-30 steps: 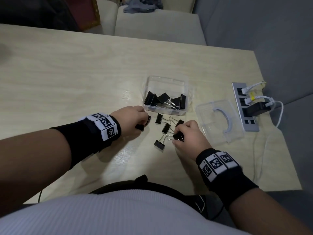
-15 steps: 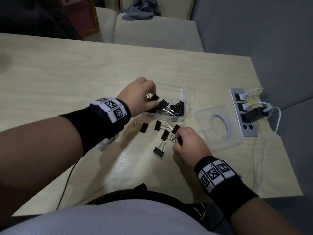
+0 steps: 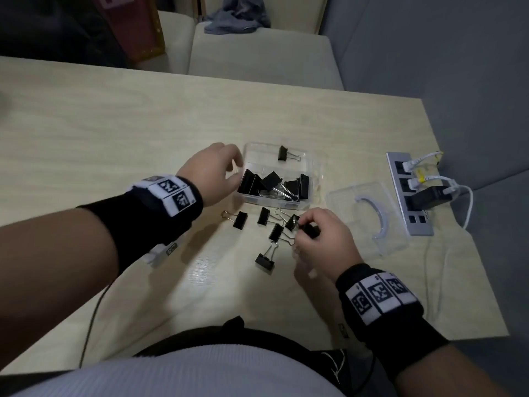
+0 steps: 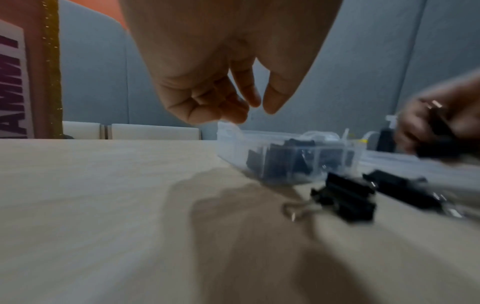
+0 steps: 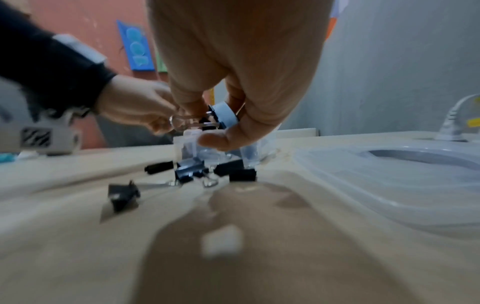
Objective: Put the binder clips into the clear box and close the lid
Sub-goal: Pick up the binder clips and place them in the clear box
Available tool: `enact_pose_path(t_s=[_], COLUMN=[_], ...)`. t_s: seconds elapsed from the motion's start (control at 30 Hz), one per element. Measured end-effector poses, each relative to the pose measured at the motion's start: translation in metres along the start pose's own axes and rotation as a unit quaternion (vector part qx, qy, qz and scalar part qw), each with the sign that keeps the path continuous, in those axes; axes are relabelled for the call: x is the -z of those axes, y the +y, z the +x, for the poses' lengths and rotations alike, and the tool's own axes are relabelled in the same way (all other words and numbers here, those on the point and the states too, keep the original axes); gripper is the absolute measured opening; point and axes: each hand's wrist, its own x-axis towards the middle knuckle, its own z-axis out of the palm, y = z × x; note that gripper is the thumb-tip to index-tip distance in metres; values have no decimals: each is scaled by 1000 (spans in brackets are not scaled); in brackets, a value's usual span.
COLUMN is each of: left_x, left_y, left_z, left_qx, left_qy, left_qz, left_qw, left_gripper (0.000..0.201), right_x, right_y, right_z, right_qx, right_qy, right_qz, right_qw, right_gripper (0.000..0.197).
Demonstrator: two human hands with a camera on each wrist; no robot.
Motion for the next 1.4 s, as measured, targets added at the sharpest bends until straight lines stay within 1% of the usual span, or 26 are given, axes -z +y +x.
enact_pose_path(t_s=[0.07,0.13,0.23,0.37,0.43,0.47,0.57,0.63,0.73,0.77,0.8,0.83,0.9,0.93,1.0,1.07,1.13,1.17,1.2,1.27,1.3,1.33,1.4], left_x=[-1,-2,-4,-10,-15,-17,-23,-28,-33,-33,-32,-30,-23,-18,-5,5,12,13,13,12,10,9,7], left_y=[-7,-13,-15,-6,-2,-1,1,3,4,5,5,5,7,9,14,21,26,28,29,29,29,30,35], left_z=[-15,-25,-33,-36,-35,-34,-34,-35,-35,-35,-36,-36,-37,-37,-33,-22,-5,4,13,27,31,32,25], left_qx=[-23,-31,-45,-65,-54,-48,-46,-56,-65,-70,-75,-84,-108,-120,-130,-108,-70,-54,-39,-18,-12,-10,-30], left_qy=[-49,-98,-136,-148,-150,-151,-154,-152,-152,-152,-150,-145,-132,-124,-99,-54,-5,14,28,36,34,31,23], left_qz=[53,103,144,187,206,211,231,247,247,242,236,226,194,176,141,100,69,56,45,33,29,27,34], left_qw=[997,989,979,969,965,965,959,955,955,956,957,960,966,969,976,988,995,997,998,999,999,999,999], left_gripper=[11,12,26,48,56,58,54,49,48,49,49,50,50,49,47,43,42,43,46,56,60,60,48], right_x=[6,11,17,21,24,24,23,23,27,27,28,28,28,29,31,33,36,37,38,37,35,31,20], right_y=[-12,-26,-46,-66,-74,-76,-75,-71,-70,-68,-69,-68,-66,-65,-61,-55,-48,-43,-40,-30,-25,-21,-13], right_z=[6,16,43,84,99,105,118,125,129,130,129,128,125,121,109,93,75,66,58,43,38,32,25], right_qx=[-20,-52,-79,-132,-144,-144,-148,-169,-195,-197,-197,-193,-177,-164,-143,-125,-109,-113,-128,-161,-168,-167,-148], right_qy=[20,26,52,84,97,104,123,127,106,101,93,87,75,74,83,100,88,60,18,-72,-100,-115,-131], right_qz=[65,120,155,201,225,220,193,197,211,221,232,238,210,189,156,85,-20,-78,-137,-230,-253,-266,-277], right_qw=[998,991,983,967,959,959,962,957,952,950,948,948,959,965,974,983,990,989,982,957,948,942,940], right_gripper=[14,12,7,10,11,11,15,19,24,21,13,10,26,27,24,16,14,16,19,23,24,29,47])
